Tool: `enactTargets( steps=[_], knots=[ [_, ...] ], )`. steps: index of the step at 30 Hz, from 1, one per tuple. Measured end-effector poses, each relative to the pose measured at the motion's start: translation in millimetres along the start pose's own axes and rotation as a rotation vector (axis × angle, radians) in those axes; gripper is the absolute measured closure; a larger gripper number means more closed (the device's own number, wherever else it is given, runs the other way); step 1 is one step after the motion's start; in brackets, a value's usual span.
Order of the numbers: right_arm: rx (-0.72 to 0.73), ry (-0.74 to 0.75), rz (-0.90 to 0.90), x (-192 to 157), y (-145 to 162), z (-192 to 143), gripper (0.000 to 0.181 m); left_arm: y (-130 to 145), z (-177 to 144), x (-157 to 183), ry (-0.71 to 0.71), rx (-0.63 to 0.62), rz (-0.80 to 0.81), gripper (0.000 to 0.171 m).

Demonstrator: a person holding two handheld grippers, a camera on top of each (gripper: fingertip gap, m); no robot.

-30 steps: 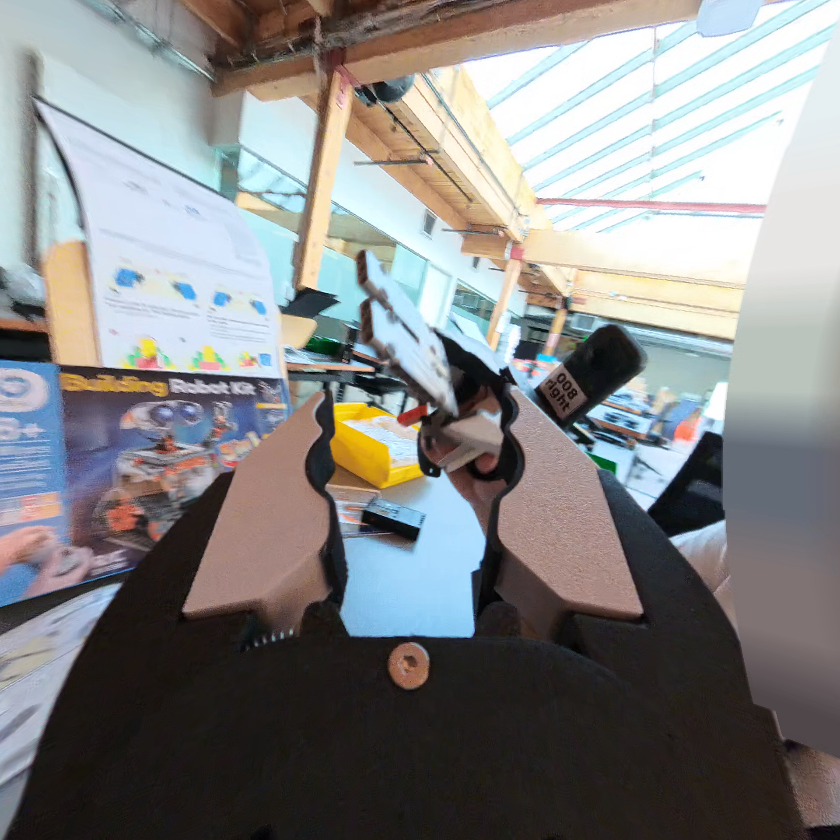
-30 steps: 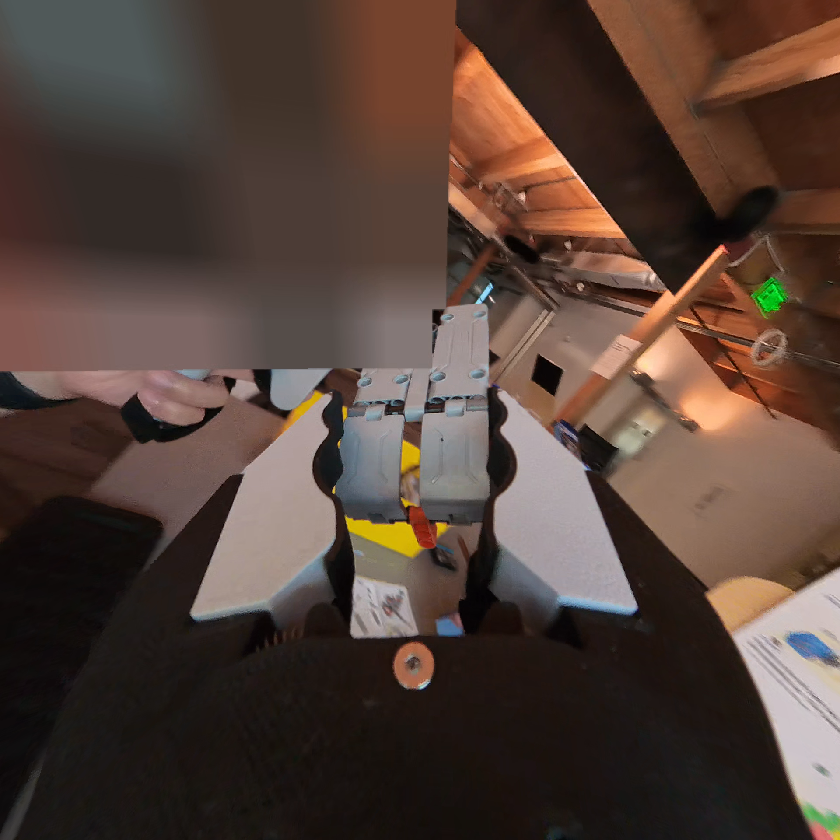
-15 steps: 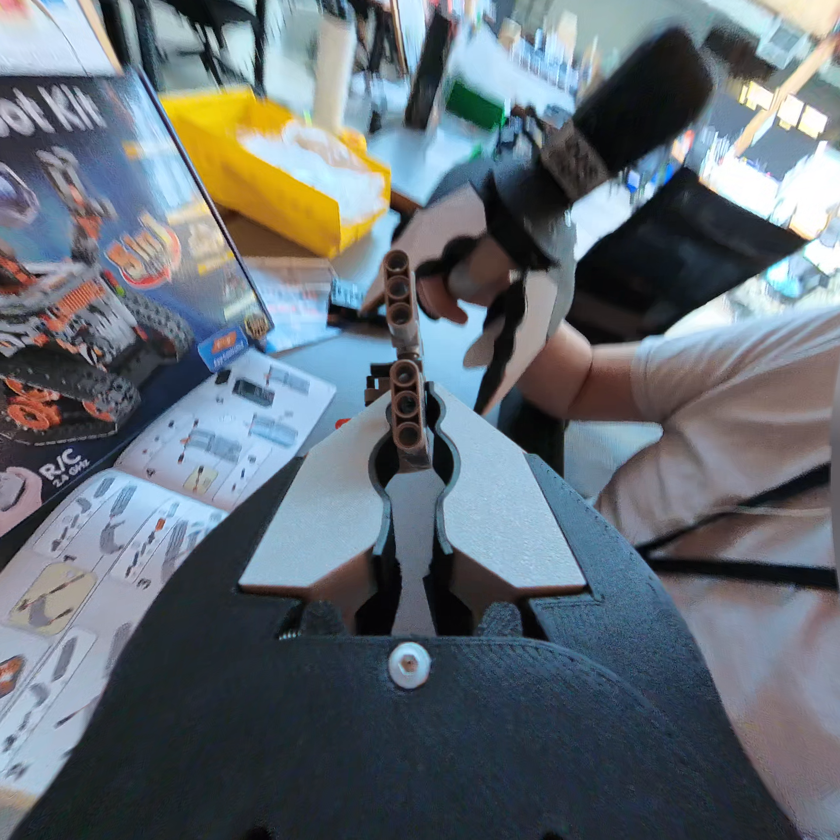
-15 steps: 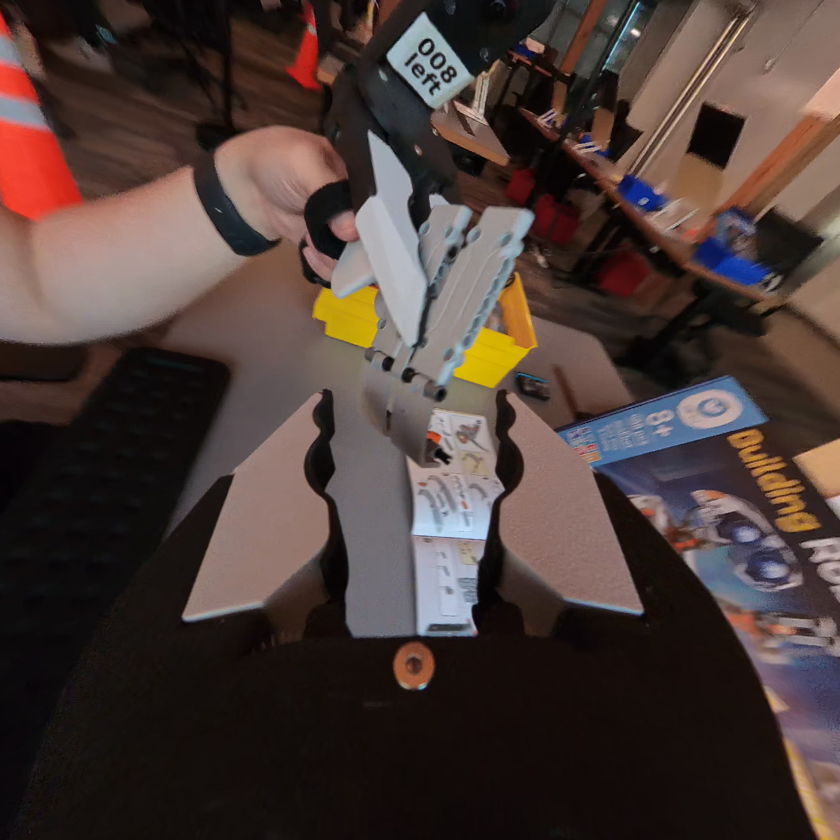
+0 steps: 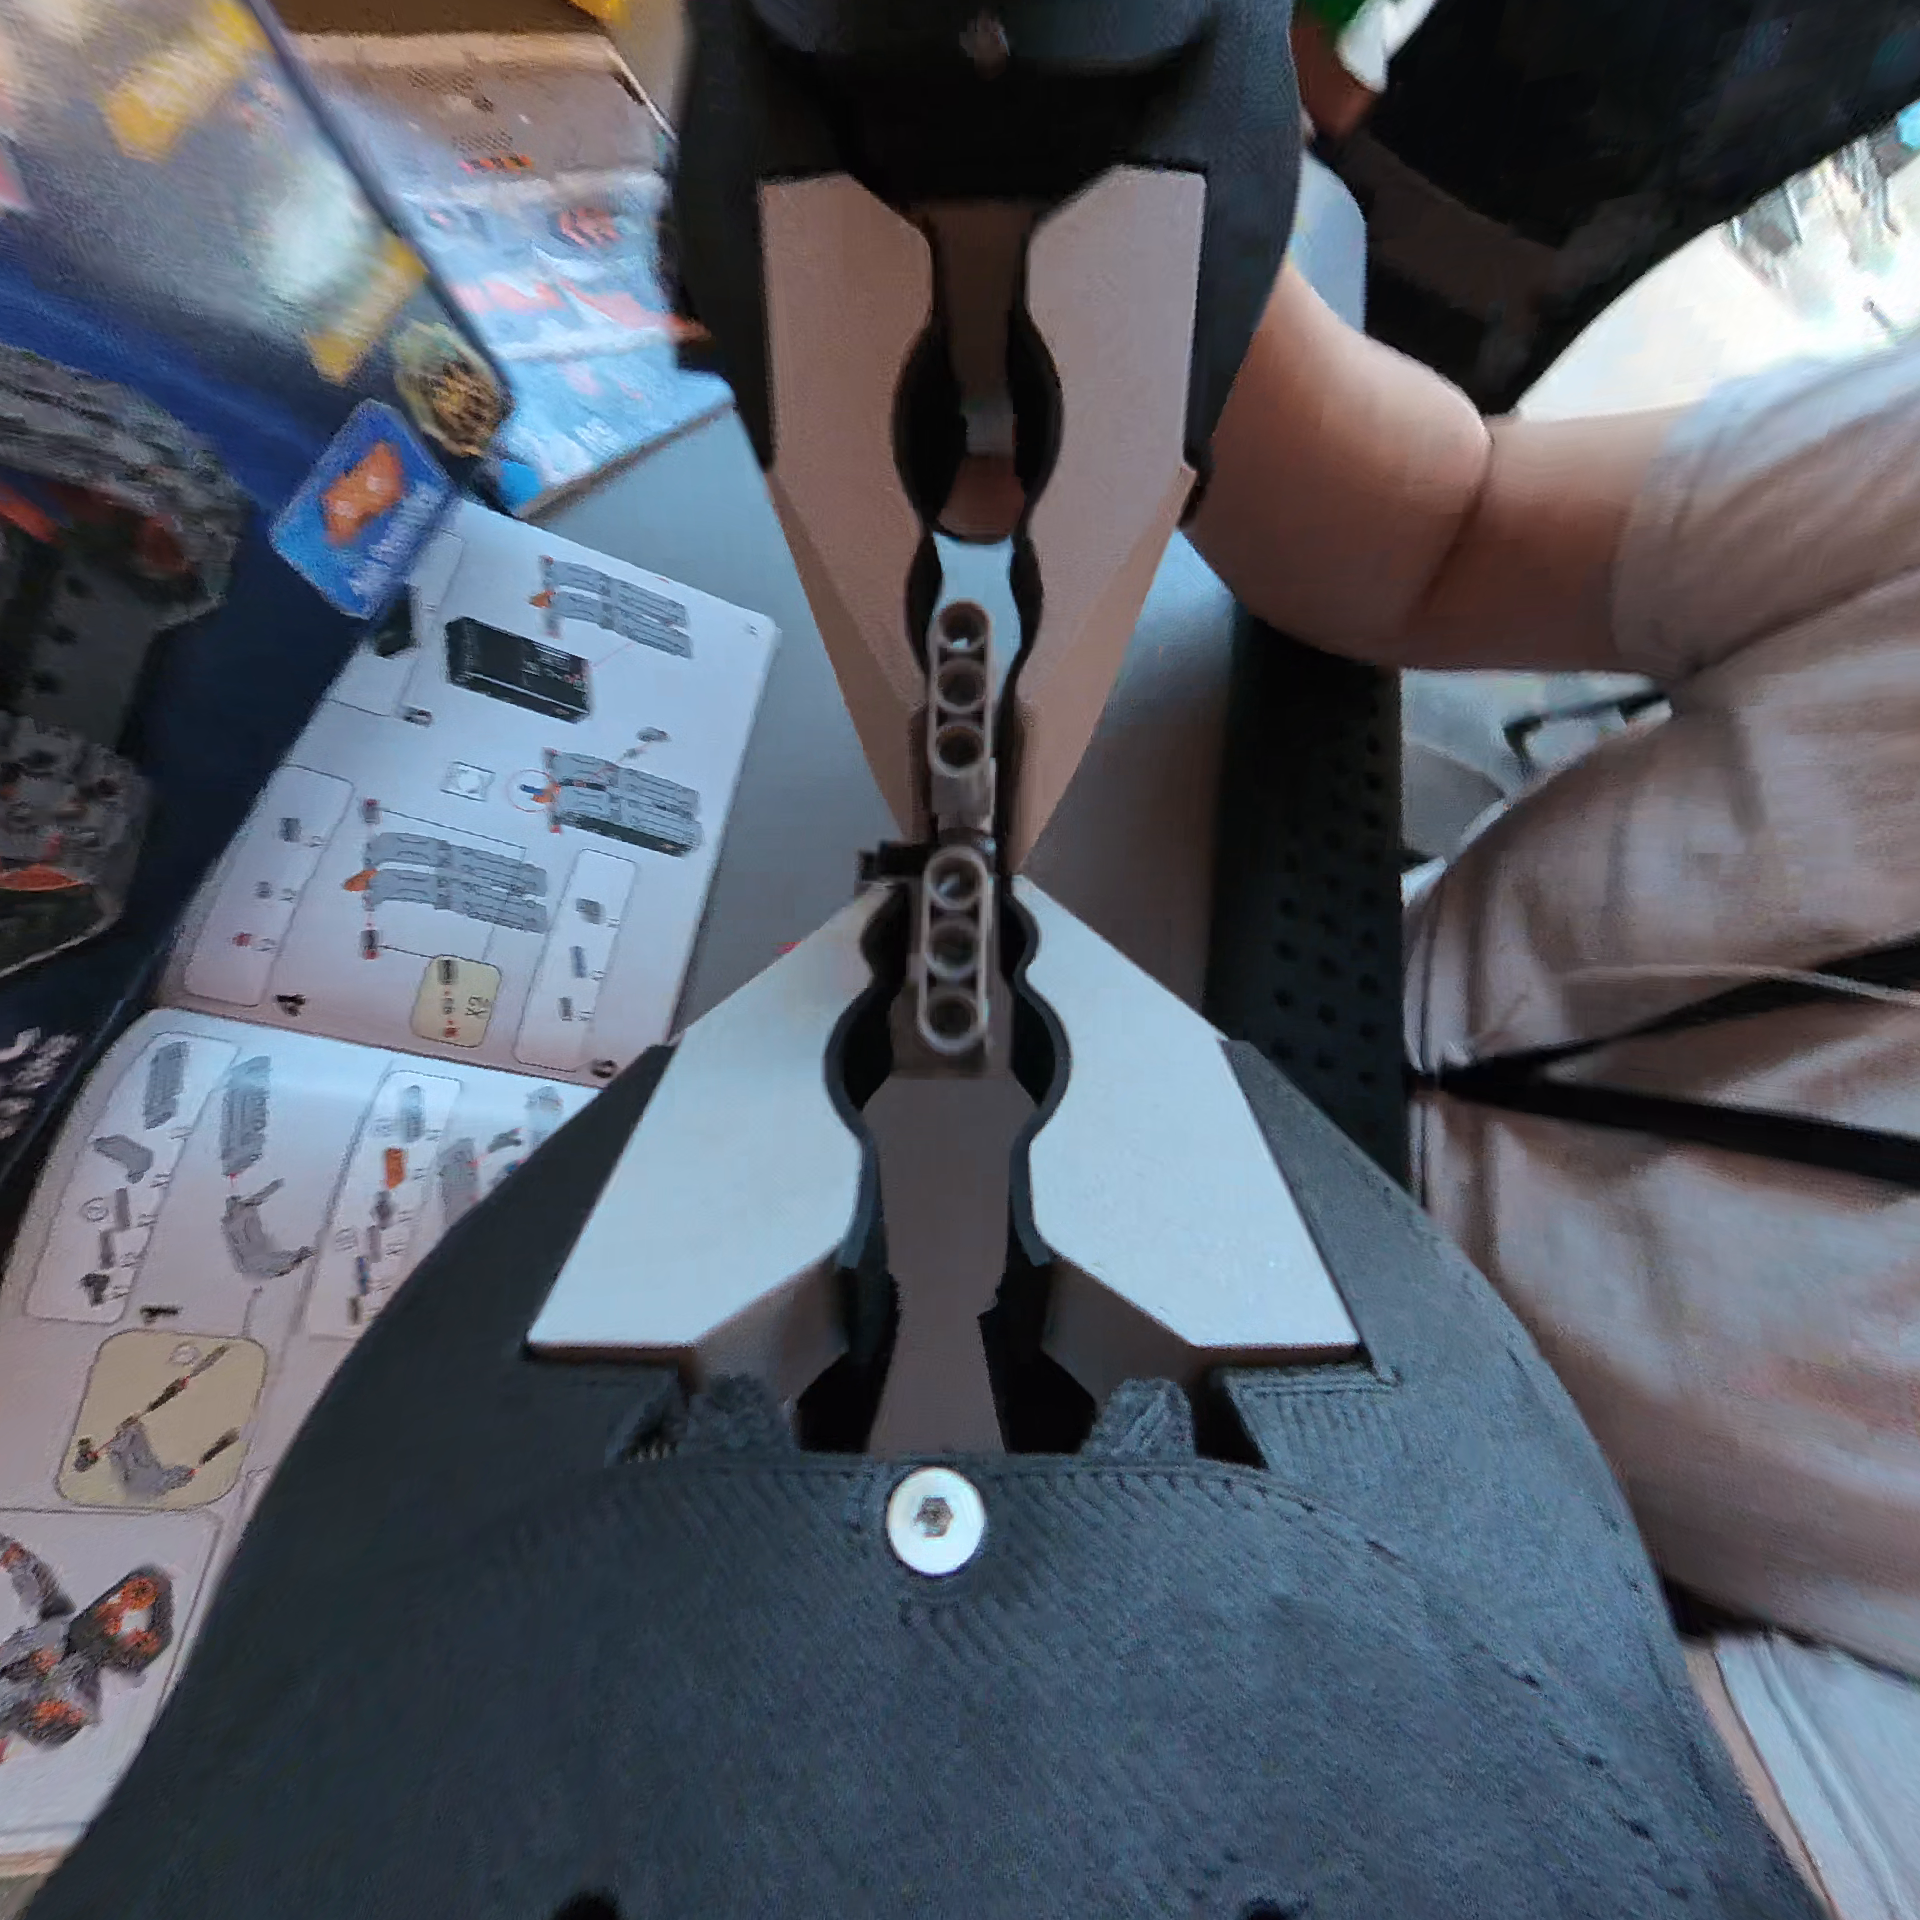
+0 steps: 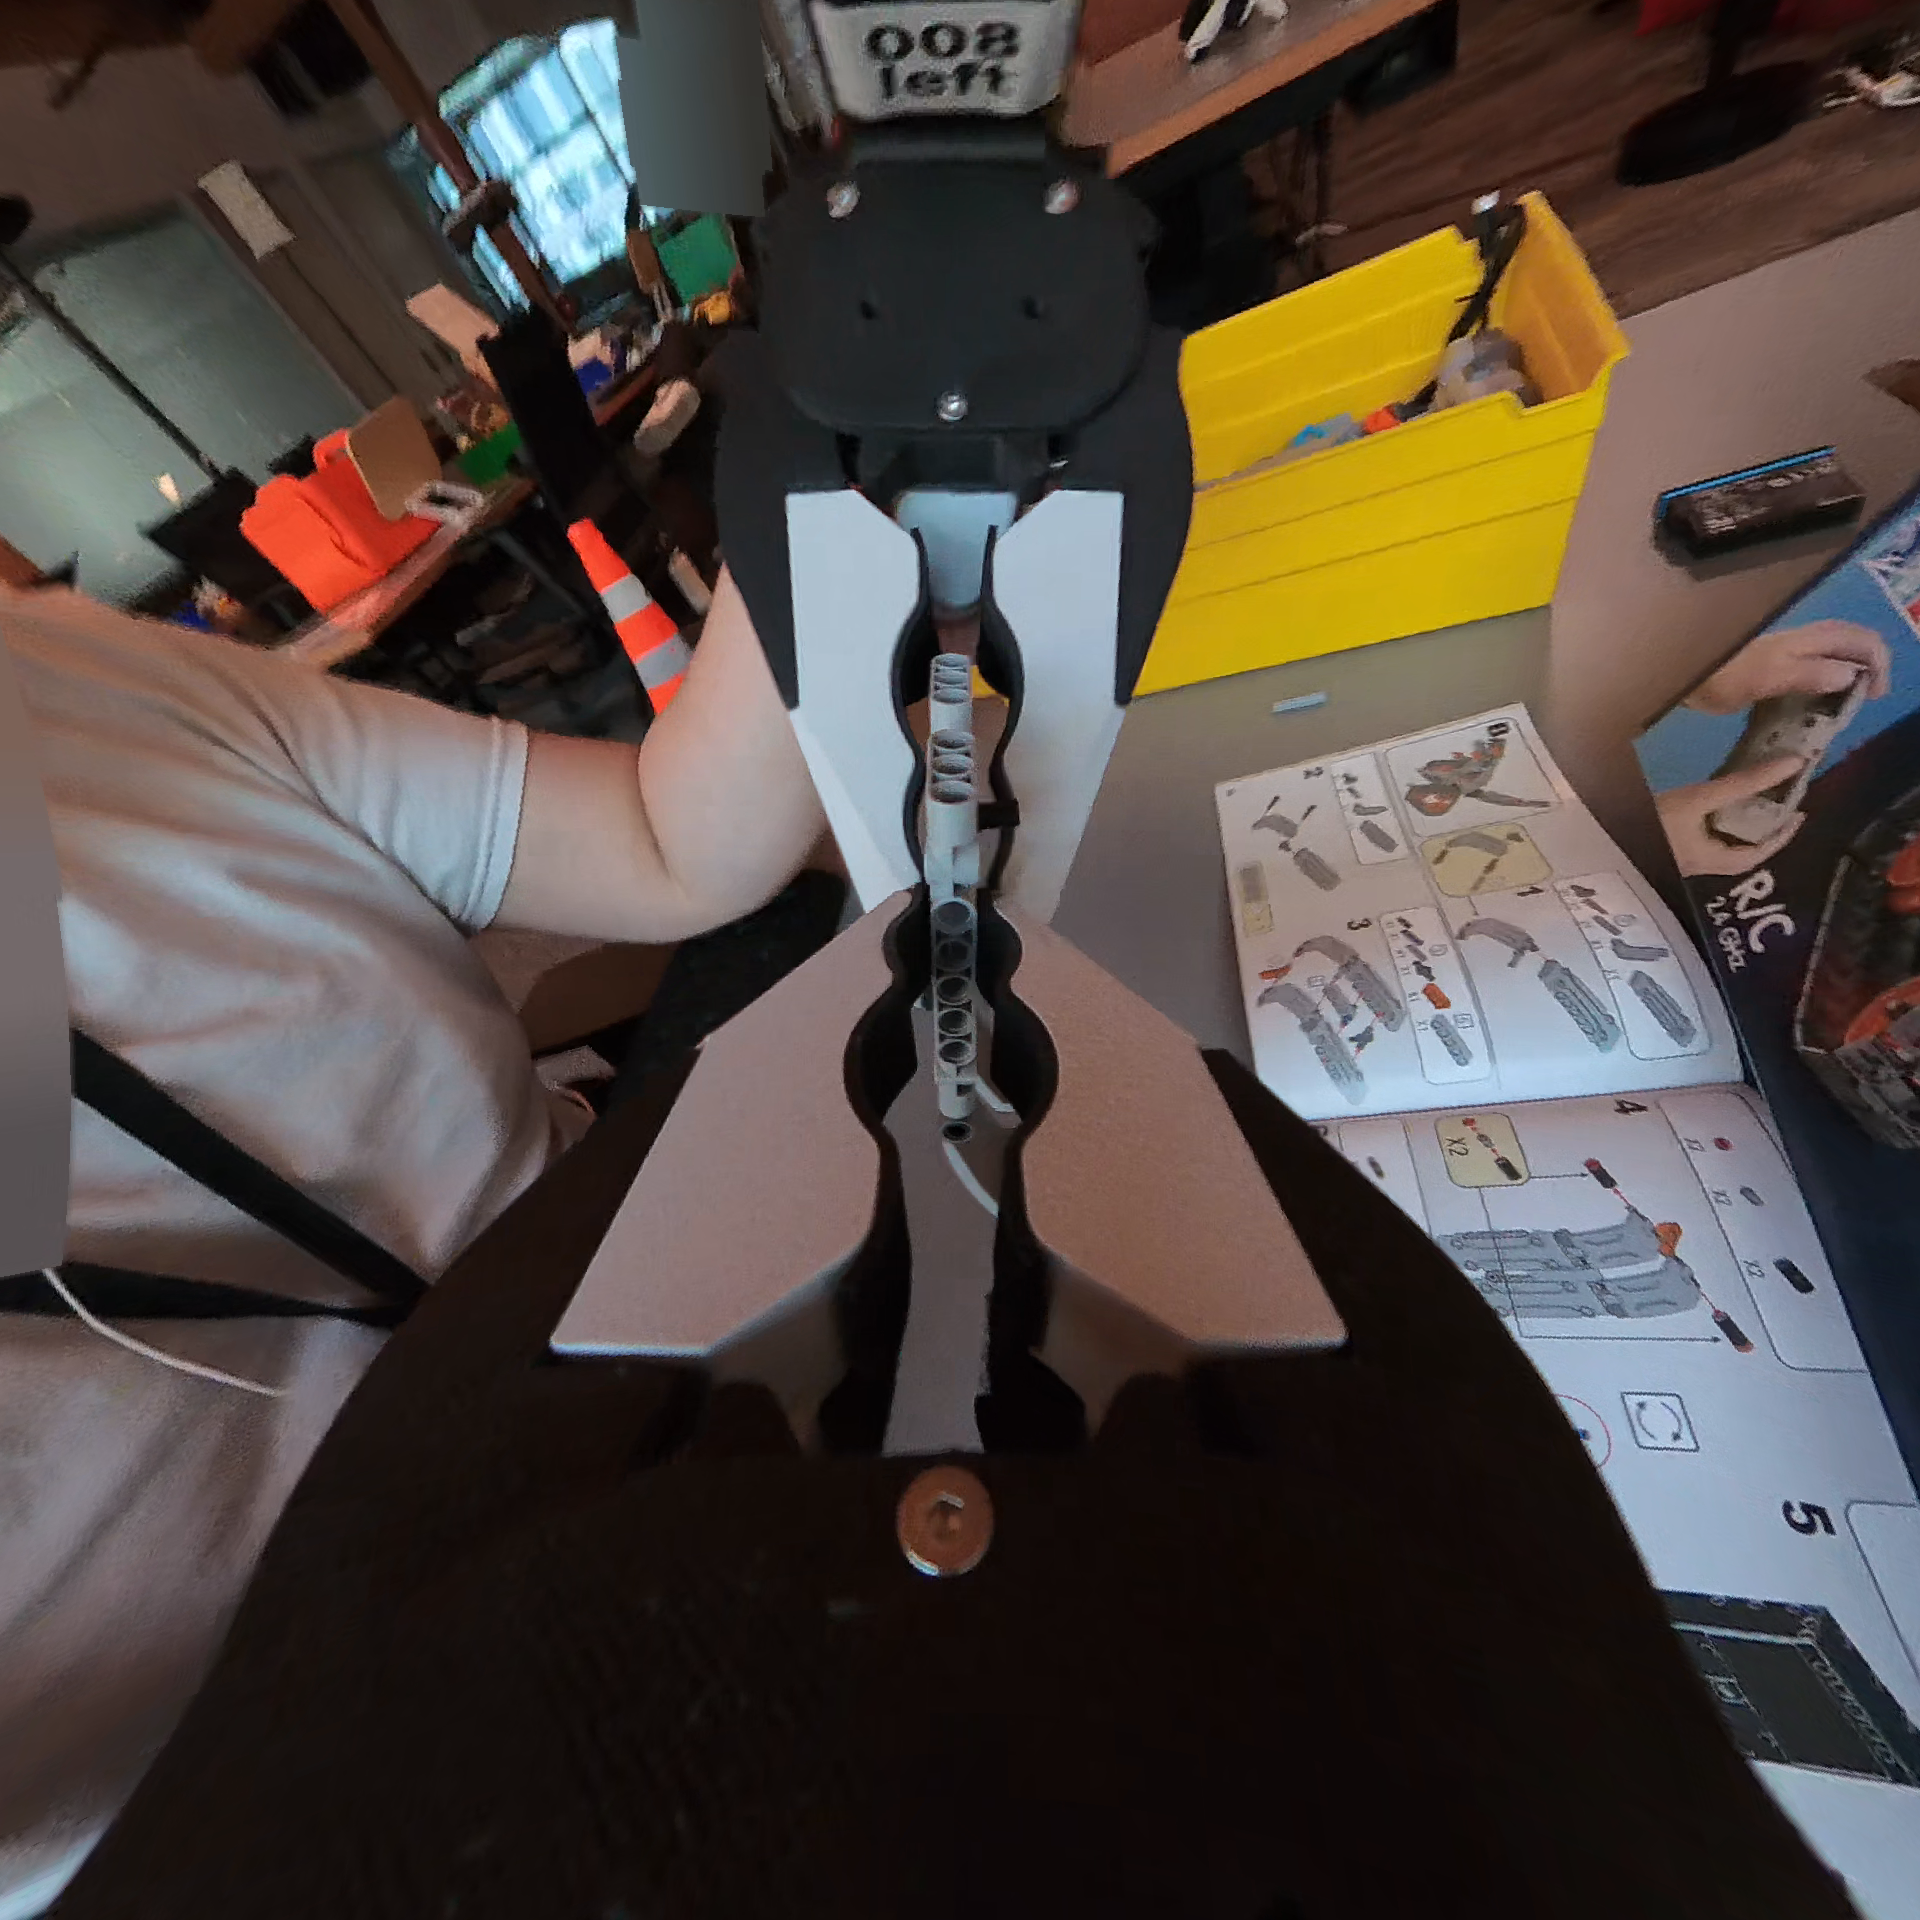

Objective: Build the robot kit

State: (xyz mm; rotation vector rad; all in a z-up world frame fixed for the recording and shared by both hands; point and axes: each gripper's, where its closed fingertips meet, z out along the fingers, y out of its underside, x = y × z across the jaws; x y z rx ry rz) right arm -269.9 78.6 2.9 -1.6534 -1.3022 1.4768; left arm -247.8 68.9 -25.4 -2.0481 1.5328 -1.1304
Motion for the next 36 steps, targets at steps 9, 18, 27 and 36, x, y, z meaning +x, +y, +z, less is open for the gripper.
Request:
enactTargets(
  steps=[9,18,27,36],
  knots=[
    [0.316,0.161,0.345,49.7,-29.5,-27.1,0.176,-33.4,-84.3,-25.2,-0.178,0.436,-0.027,0.115],
    [0.687,0.046,0.816,54.8,-27.5,-54.0,0.176,-39.6,-126.0,-10.6,-0.299,0.613,-0.049,0.111],
    [1.048,-0.006,1.102,54.0,12.9,-93.4,0.176,3.2,-71.7,-14.9,-0.497,0.629,0.061,0.111],
    [1.011,0.293,0.898,50.6,53.0,-89.1,0.176,38.3,-89.1,-52.1,-0.604,0.692,-0.08,0.119]
  ],
)
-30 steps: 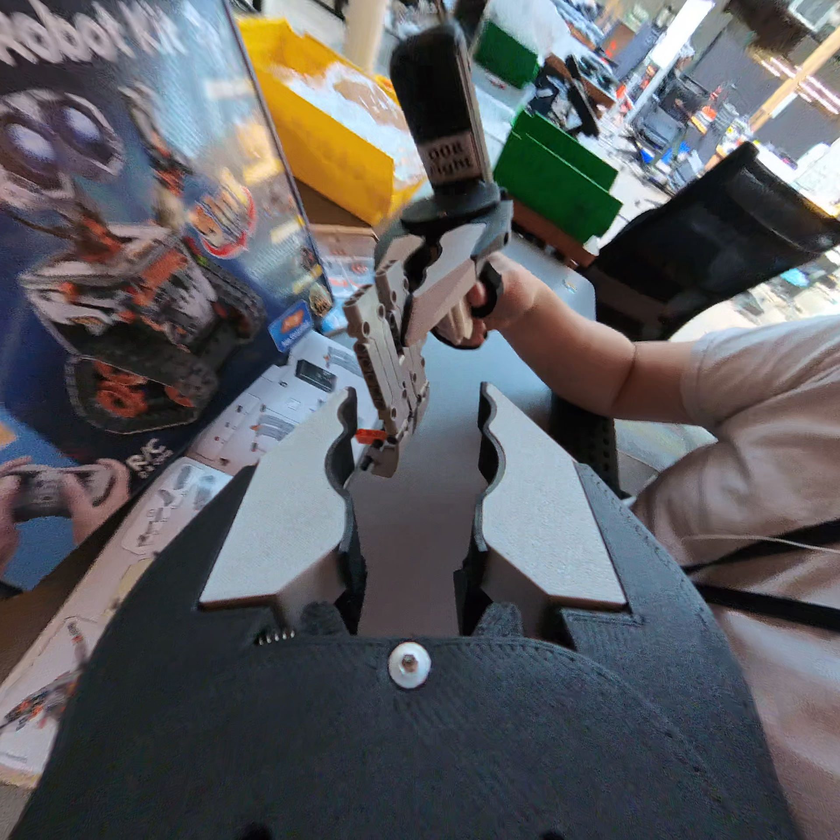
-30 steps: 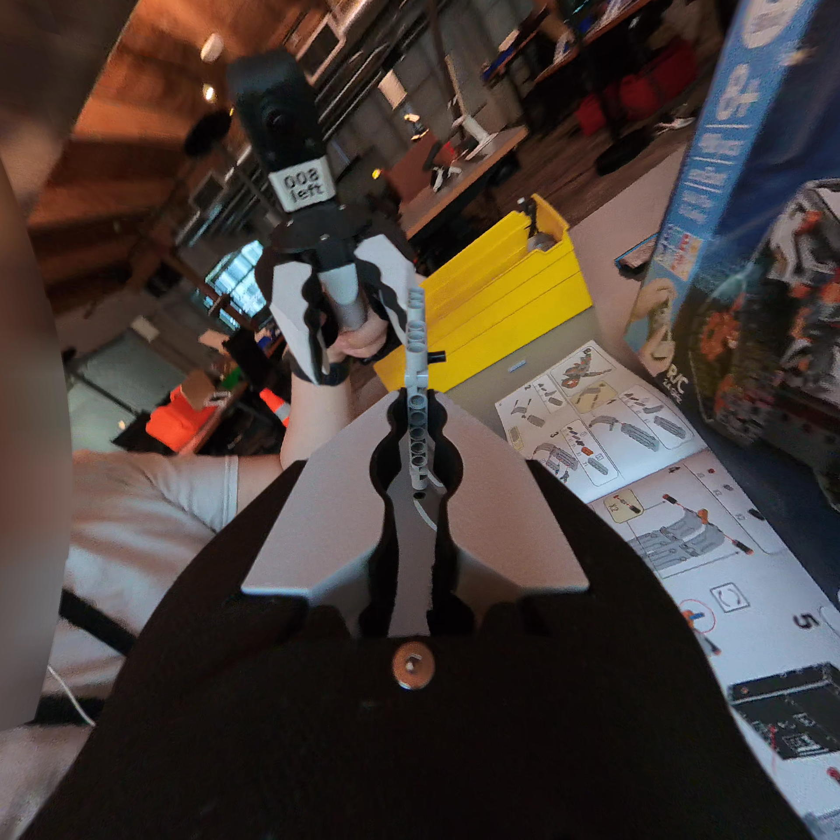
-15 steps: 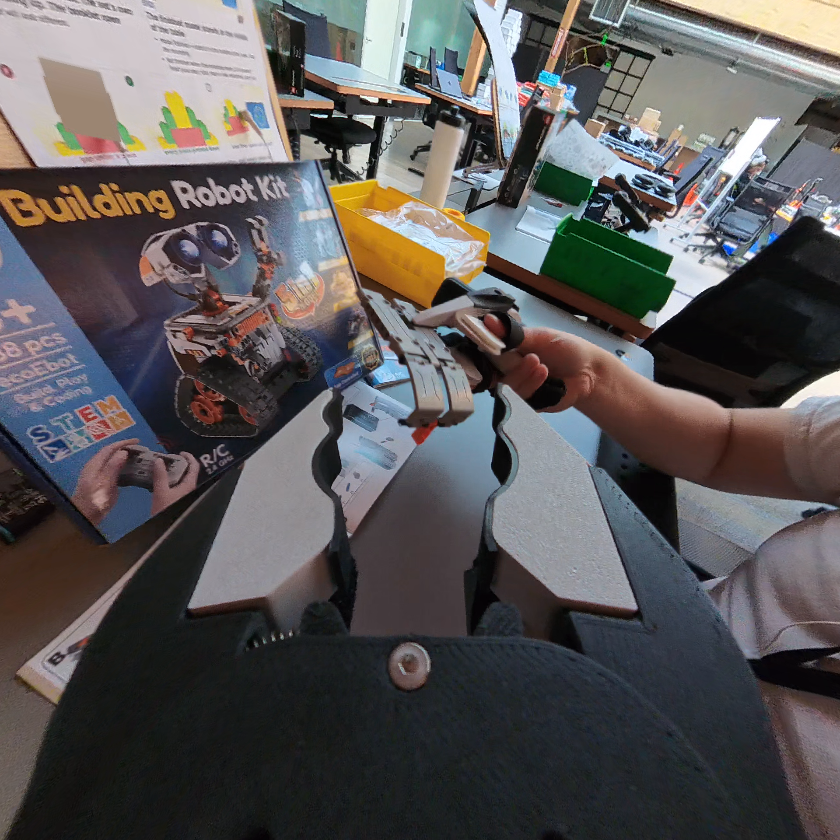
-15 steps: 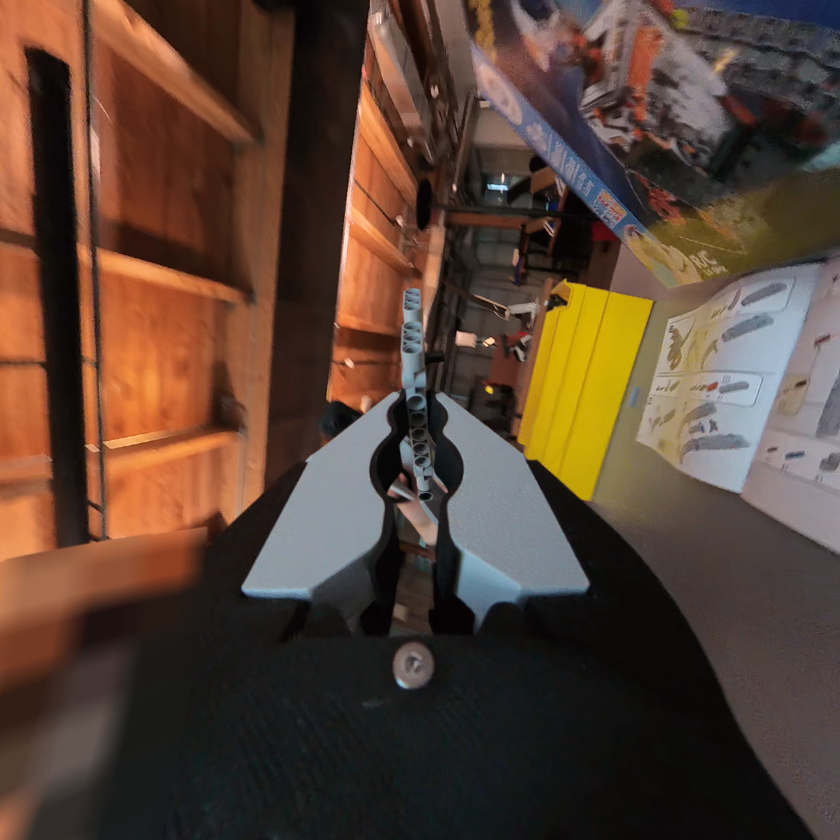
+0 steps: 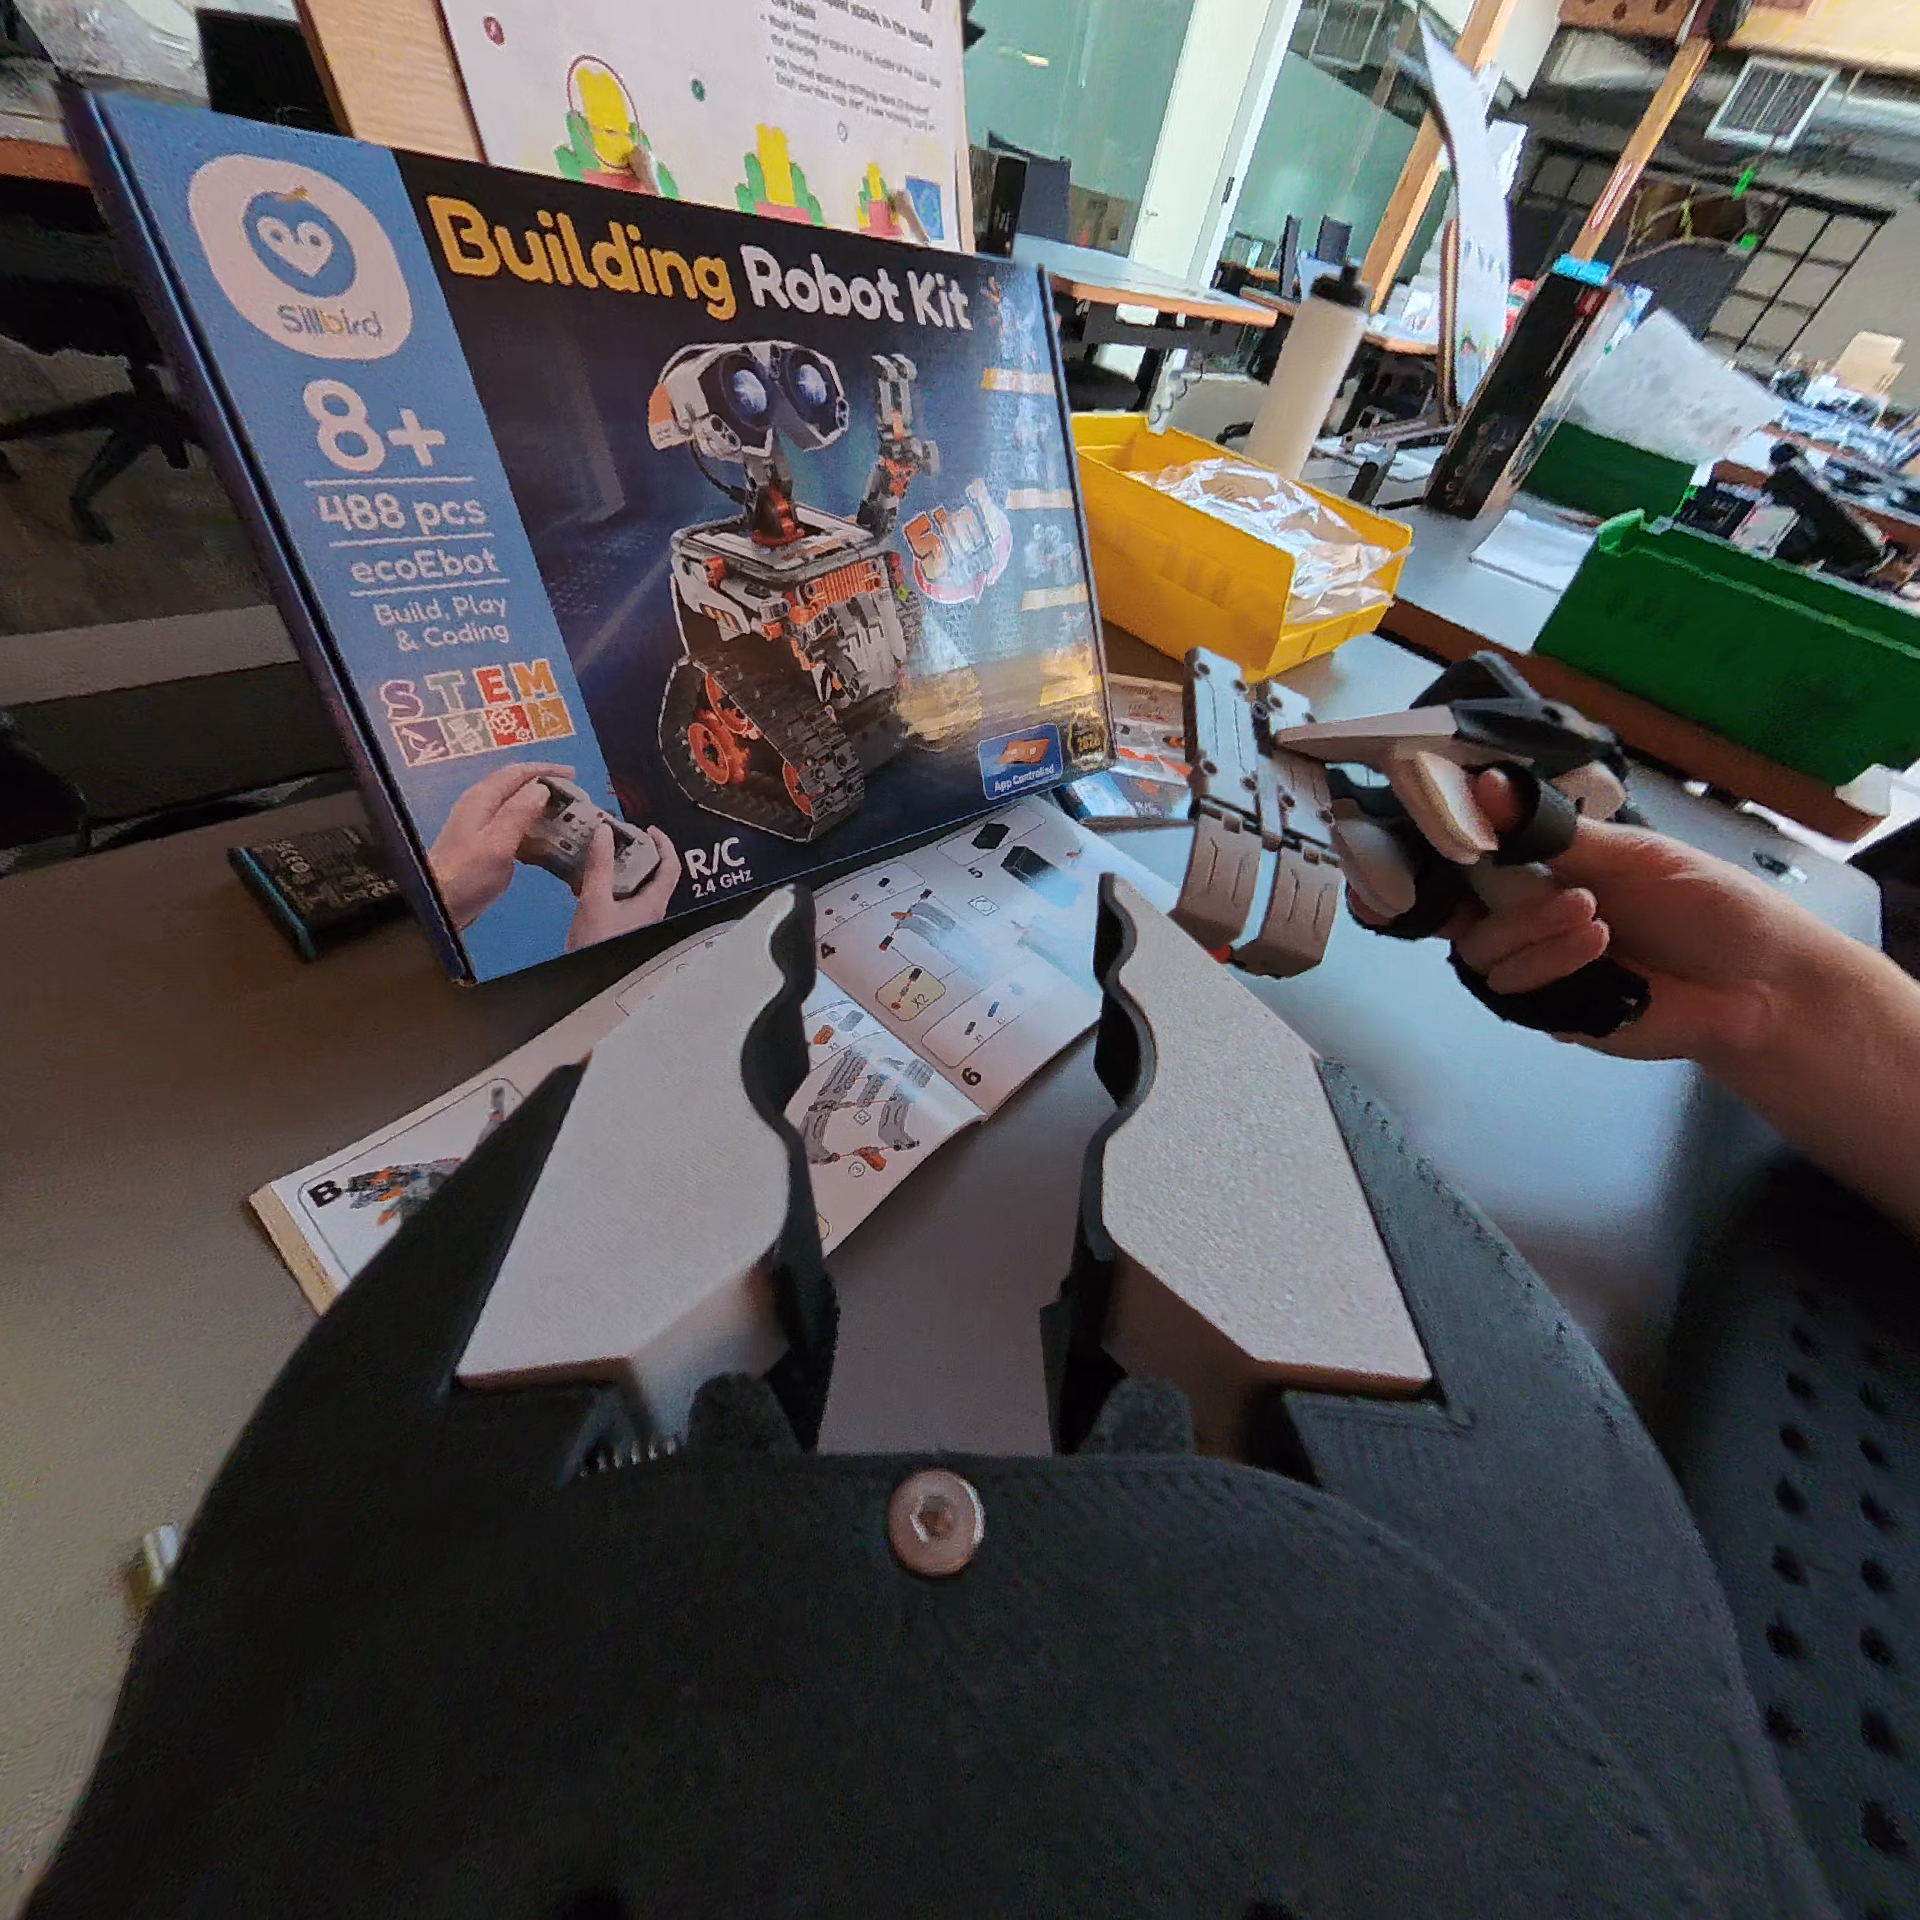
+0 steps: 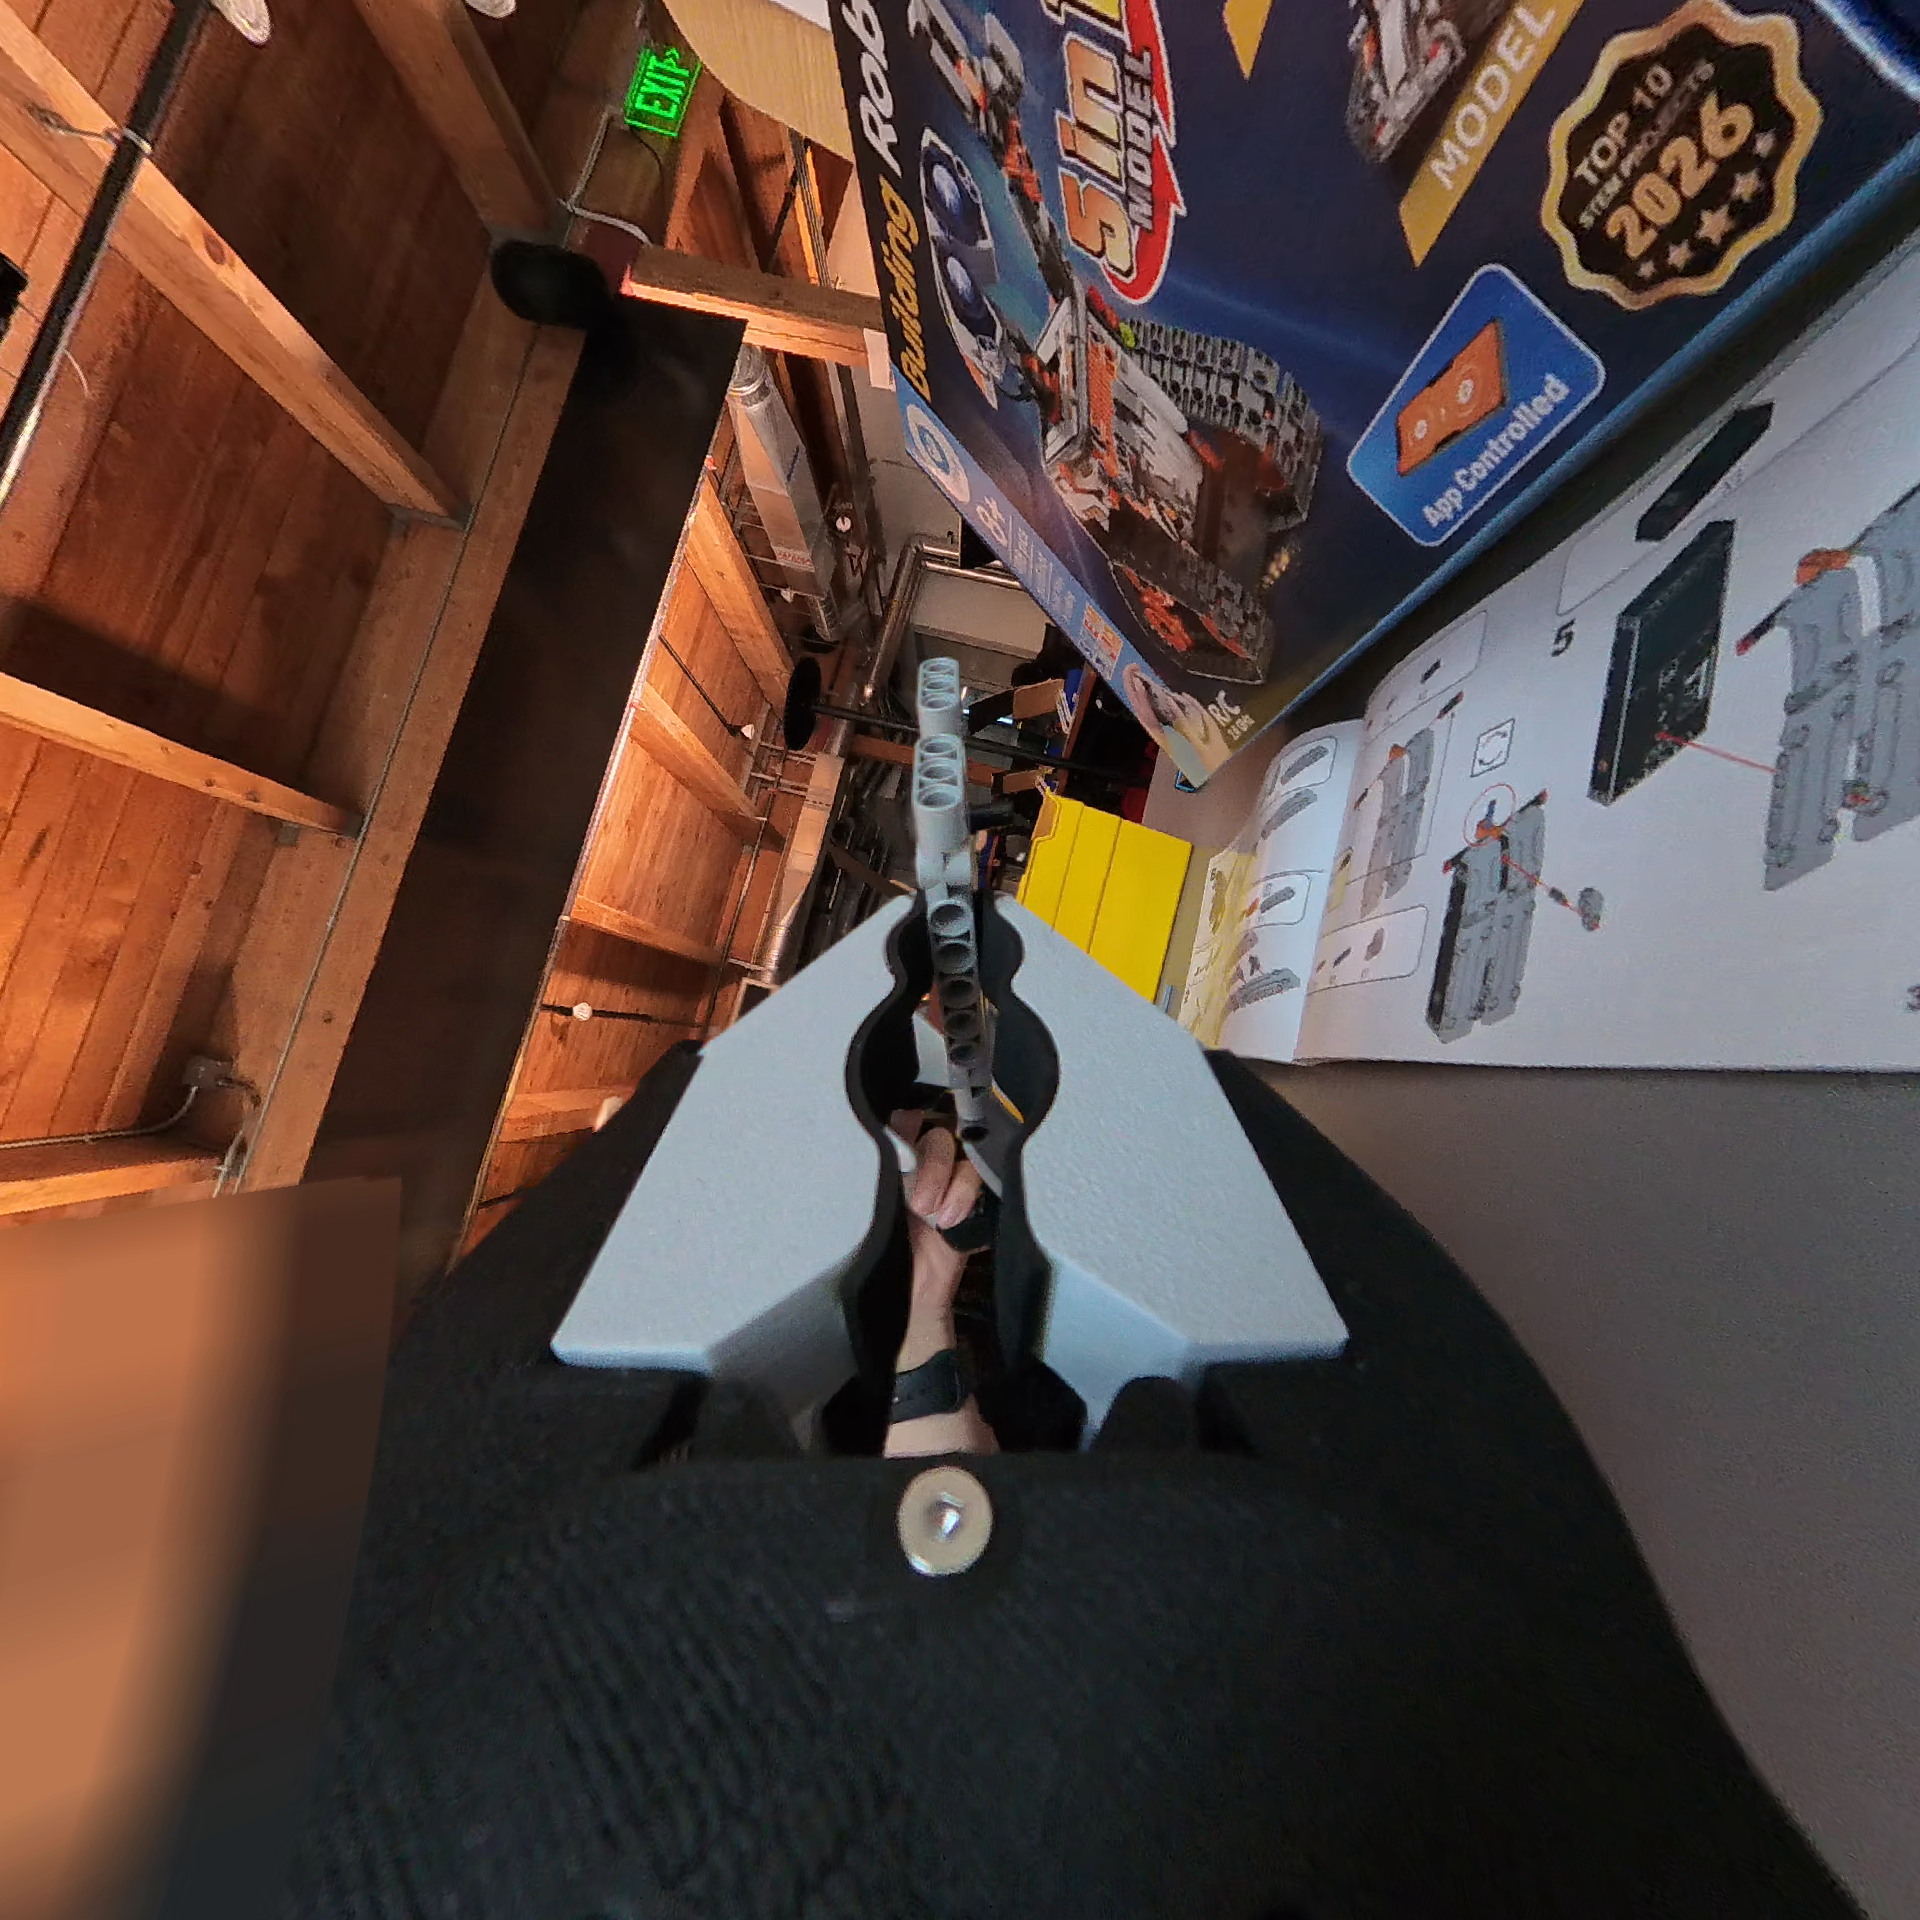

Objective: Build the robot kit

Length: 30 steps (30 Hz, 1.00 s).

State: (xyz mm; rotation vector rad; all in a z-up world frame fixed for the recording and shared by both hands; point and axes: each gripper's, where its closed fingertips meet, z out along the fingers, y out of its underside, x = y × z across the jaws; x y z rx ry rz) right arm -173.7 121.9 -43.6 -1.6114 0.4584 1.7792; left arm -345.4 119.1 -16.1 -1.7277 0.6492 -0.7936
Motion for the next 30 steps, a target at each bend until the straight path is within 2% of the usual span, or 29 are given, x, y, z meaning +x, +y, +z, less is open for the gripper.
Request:
enactTargets(
  steps=[4,7,10,12,14,16,18,22,25,30],
  knots=[
    [0.037,0.014,-0.038,6.6,-8.5,2.2,0.176,-6.3,0.1,-8.1,0.001,0.067,-0.08,0.121],
    [0.028,0.016,-0.004,16.2,-4.8,5.8,0.176,-8.0,-1.3,-2.1,0.02,0.065,-0.081,0.116],
    [0.033,-0.021,0.035,15.2,-8.8,10.9,0.175,-13.0,-0.6,23.4,0.105,0.07,-0.141,0.093],
    [0.035,-0.031,-0.01,10.6,-10.3,12.0,0.175,-23.8,-1.8,52.0,0.198,0.138,-0.205,0.091],
    [0.026,-0.015,-0.053,10.1,-5.5,11.6,0.175,-10.3,6.9,73.8,0.193,0.111,-0.144,0.088],
    [0.017,-0.022,-0.027,9.2,2.2,11.9,0.176,17.2,24.1,79.0,0.074,0.021,-0.003,0.079],
    [0.008,-0.034,0.014,5.7,9.3,13.3,0.176,31.3,37.4,81.5,-0.016,-0.029,0.091,0.07],
    [-0.014,-0.065,-0.046,-10.4,19.4,17.4,0.175,46.8,56.7,86.6,-0.044,-0.084,0.164,0.071],
    [-0.035,-0.075,-0.008,-10.6,27.4,17.5,0.176,54.9,63.9,80.4,-0.102,-0.119,0.228,0.073],
    [-0.091,-0.065,0.044,-5.5,43.4,18.6,0.174,58.3,63.3,77.3,-0.099,-0.136,0.278,0.095]
  ],
)
